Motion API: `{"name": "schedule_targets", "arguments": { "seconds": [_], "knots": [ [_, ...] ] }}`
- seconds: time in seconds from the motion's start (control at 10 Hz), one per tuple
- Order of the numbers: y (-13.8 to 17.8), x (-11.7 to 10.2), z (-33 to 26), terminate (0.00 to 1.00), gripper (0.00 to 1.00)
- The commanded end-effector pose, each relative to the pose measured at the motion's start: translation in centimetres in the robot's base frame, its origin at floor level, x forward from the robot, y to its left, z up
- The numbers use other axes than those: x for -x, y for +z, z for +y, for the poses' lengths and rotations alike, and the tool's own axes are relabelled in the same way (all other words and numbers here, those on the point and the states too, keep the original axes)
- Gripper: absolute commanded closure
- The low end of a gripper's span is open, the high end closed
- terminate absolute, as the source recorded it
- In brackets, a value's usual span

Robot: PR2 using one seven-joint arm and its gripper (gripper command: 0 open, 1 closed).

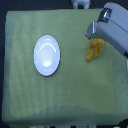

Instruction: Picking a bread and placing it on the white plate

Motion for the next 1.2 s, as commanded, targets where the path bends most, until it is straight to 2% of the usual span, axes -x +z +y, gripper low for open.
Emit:
{"name": "schedule_targets", "arguments": {
  "seconds": [0.0,0.4,1.1],
  "knots": [
    [-5.2,-2.0,0.3,0.00,0.00],
    [-7.5,-1.0,-1.9,0.00,0.00],
    [-9.8,-1.3,-3.6,0.00,0.00]
  ]
}}
